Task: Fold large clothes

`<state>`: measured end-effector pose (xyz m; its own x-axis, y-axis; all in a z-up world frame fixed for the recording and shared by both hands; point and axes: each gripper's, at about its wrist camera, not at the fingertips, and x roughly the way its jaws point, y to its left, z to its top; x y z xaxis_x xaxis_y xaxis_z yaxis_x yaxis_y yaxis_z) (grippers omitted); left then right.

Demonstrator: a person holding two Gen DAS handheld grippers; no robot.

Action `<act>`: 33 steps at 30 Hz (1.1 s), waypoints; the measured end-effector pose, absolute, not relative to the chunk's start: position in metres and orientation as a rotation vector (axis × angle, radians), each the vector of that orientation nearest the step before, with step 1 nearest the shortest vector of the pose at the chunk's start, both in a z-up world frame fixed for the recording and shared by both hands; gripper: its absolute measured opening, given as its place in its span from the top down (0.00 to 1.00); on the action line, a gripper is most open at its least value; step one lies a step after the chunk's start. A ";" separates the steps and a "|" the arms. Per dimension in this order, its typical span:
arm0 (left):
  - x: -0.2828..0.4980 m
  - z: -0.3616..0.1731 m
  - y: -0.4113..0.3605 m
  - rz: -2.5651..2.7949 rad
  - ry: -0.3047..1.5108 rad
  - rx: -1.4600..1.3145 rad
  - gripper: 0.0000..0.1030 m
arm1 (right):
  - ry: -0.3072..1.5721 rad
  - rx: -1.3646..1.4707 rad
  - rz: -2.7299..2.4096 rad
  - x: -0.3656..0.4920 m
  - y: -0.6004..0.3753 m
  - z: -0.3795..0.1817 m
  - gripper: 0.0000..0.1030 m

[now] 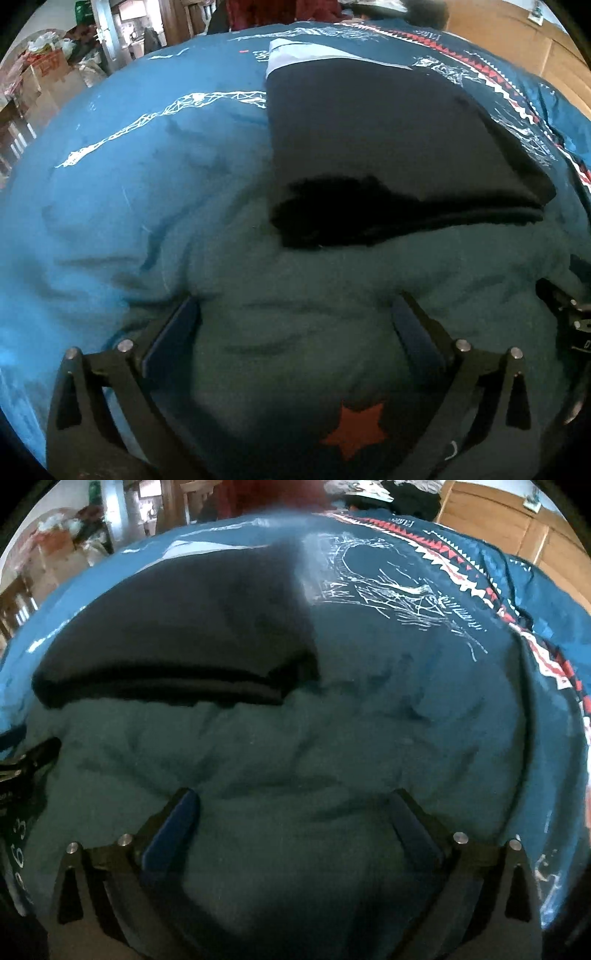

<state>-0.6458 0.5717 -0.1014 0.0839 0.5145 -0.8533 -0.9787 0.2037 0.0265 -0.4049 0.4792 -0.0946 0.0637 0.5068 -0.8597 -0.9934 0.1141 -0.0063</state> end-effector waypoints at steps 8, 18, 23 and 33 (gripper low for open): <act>-0.641 -0.101 0.571 1.279 0.891 -0.686 0.00 | 0.843 -0.736 1.321 -0.398 0.486 -0.093 0.00; -0.640 -0.102 0.570 1.316 0.869 -0.672 0.00 | 0.852 -0.724 1.320 -0.398 0.488 -0.096 0.00; -0.641 -0.106 0.567 1.315 0.849 -0.655 0.00 | 0.845 -0.718 1.322 -0.399 0.488 -0.097 0.00; -0.640 -0.109 0.564 1.326 0.840 -0.631 0.00 | 0.851 -0.696 1.324 -0.399 0.487 -0.097 0.00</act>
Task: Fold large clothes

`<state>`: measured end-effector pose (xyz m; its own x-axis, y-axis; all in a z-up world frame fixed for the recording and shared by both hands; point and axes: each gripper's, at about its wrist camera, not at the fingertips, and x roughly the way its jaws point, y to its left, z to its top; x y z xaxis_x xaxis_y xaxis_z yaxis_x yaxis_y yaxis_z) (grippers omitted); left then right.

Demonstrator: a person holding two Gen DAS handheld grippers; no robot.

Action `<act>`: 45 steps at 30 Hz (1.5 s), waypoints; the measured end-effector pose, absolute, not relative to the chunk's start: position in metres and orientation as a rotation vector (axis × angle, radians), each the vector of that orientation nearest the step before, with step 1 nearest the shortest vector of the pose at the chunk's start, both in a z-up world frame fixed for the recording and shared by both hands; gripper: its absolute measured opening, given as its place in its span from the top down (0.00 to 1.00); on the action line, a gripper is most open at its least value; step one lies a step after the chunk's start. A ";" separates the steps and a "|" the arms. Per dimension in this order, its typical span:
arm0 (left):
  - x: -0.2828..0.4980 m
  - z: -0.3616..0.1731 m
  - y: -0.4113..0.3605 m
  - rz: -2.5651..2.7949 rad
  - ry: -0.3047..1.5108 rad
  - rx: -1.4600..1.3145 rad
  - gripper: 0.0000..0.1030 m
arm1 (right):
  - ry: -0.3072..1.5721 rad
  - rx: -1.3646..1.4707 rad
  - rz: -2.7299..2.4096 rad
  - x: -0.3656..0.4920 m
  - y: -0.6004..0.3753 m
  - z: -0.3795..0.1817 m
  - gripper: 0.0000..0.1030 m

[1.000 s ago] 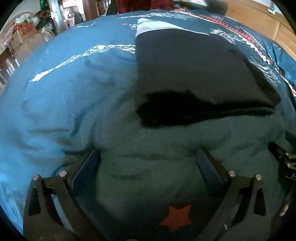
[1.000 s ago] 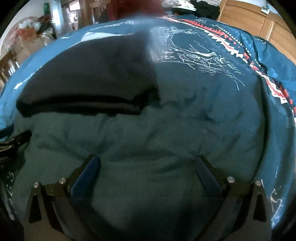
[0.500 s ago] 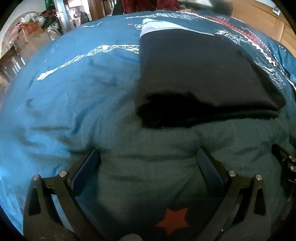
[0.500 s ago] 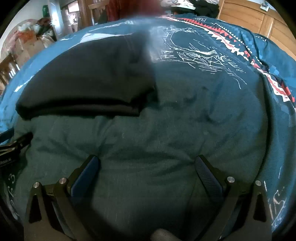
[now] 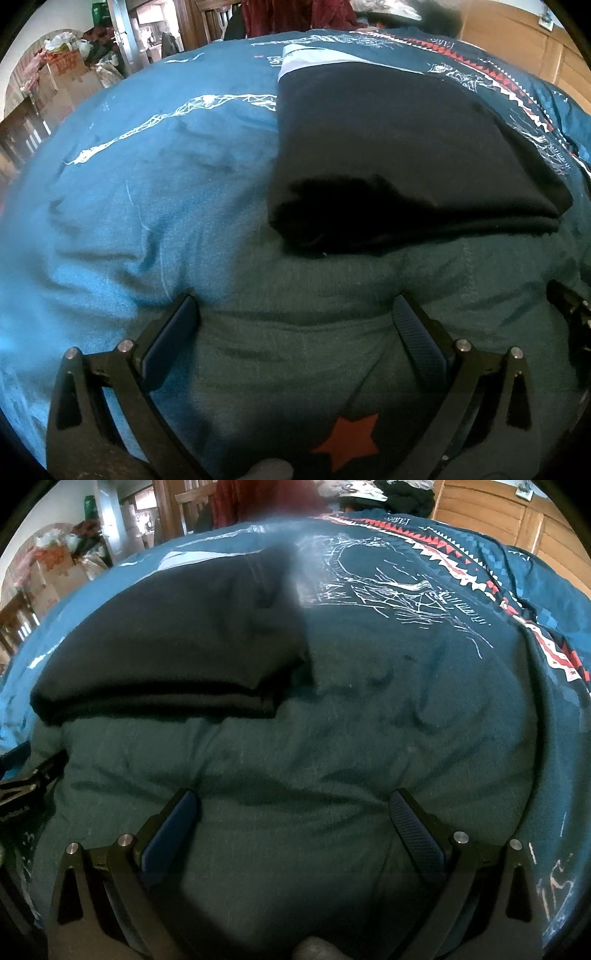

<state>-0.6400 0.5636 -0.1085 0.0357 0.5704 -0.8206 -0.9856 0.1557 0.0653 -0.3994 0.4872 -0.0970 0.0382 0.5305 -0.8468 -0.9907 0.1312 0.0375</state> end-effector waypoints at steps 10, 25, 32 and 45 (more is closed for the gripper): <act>-0.642 -0.104 0.566 1.311 0.849 -0.662 0.00 | 0.856 -0.695 1.325 -0.397 0.489 -0.097 0.00; -0.645 -0.108 0.566 1.299 0.829 -0.653 0.00 | 0.824 -0.715 1.305 -0.403 0.489 -0.098 0.00; -0.647 -0.109 0.564 1.298 0.803 -0.647 0.00 | 0.820 -0.705 1.297 -0.403 0.490 -0.097 0.00; -0.647 -0.109 0.563 1.297 0.799 -0.640 0.00 | 0.815 -0.694 1.254 -0.409 0.490 -0.095 0.00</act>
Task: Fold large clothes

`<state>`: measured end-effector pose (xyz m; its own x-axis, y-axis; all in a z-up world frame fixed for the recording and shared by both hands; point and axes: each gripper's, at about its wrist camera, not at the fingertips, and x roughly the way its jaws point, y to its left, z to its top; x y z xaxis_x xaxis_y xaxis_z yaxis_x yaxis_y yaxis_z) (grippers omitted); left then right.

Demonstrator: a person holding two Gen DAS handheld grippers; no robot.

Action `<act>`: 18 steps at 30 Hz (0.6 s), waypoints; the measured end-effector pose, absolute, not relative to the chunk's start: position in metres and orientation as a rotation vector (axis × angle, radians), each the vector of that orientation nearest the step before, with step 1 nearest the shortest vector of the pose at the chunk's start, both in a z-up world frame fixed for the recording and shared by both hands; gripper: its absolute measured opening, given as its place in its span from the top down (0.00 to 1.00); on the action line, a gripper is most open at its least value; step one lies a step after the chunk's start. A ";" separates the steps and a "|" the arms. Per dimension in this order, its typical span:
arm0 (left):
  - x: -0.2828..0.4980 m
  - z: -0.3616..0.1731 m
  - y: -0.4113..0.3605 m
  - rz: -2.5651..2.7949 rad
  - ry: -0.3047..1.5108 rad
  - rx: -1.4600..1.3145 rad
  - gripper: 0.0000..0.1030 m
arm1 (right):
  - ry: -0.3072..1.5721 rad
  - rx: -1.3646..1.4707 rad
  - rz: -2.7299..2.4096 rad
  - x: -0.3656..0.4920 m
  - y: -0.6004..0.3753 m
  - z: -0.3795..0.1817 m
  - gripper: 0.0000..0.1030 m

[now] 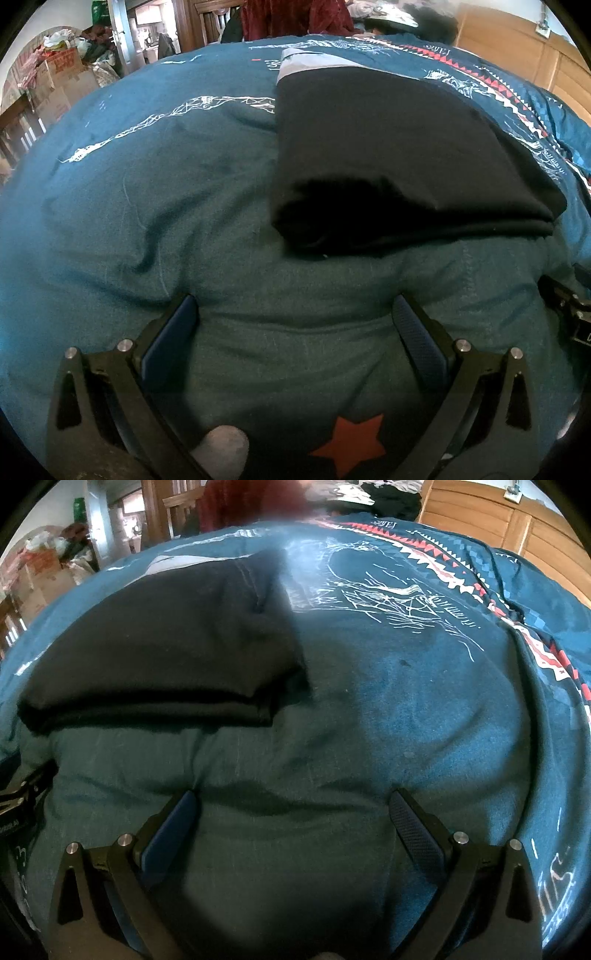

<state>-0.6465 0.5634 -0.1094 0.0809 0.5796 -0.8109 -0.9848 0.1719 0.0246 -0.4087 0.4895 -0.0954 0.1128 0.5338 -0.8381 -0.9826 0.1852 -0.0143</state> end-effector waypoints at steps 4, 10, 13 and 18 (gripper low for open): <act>-0.649 -0.109 0.562 1.288 0.787 -0.644 0.00 | 0.818 -0.713 1.233 -0.411 0.491 -0.095 0.00; -0.652 -0.109 0.561 1.281 0.778 -0.645 0.00 | 0.831 -0.762 1.203 -0.413 0.496 -0.093 0.00; -0.653 -0.110 0.561 1.279 0.776 -0.645 0.00 | 0.839 -0.777 1.187 -0.414 0.497 -0.093 0.00; -0.653 -0.110 0.562 1.277 0.775 -0.645 0.00 | 0.861 -0.788 1.164 -0.415 0.500 -0.092 0.00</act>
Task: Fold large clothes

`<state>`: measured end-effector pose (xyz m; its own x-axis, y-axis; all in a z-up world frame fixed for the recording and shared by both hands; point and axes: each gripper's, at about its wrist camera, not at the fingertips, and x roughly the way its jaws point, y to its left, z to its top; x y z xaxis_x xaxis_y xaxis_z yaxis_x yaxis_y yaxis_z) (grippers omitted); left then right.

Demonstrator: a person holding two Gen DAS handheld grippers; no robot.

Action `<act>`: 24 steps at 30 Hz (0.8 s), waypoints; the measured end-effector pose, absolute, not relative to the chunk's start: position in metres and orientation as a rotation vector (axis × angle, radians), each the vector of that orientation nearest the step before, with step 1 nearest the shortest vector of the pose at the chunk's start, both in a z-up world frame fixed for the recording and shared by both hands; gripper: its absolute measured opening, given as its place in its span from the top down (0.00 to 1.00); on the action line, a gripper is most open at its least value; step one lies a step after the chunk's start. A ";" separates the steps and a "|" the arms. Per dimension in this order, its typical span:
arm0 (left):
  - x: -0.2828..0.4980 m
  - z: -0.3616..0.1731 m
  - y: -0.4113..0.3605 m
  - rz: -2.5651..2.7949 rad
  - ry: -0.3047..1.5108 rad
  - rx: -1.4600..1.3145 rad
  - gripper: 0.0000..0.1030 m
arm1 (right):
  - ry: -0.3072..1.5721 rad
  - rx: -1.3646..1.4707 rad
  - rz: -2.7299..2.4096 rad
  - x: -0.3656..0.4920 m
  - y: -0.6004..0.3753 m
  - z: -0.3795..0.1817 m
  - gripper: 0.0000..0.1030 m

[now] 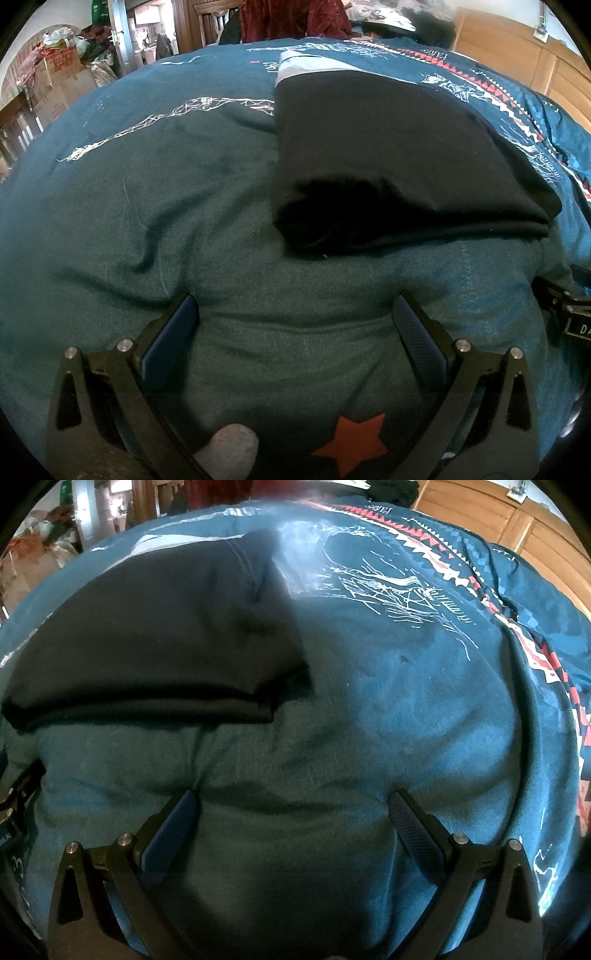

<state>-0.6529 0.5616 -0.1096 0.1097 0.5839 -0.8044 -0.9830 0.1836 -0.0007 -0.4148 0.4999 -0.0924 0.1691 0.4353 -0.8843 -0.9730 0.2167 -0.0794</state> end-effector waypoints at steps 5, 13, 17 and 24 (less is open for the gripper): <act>-0.653 -0.110 0.561 1.278 0.777 -0.646 0.00 | 0.871 -0.777 1.185 -0.412 0.499 -0.094 0.00; -0.658 -0.105 0.566 1.237 0.780 -0.691 0.00 | 0.916 -0.783 1.234 -0.401 0.504 -0.094 0.00; -0.654 -0.106 0.562 1.256 0.783 -0.668 0.00 | 0.922 -0.741 1.244 -0.391 0.506 -0.096 0.00; -0.656 -0.046 0.556 1.358 0.747 -0.577 0.00 | 1.001 -0.801 1.258 -0.387 0.516 -0.066 0.01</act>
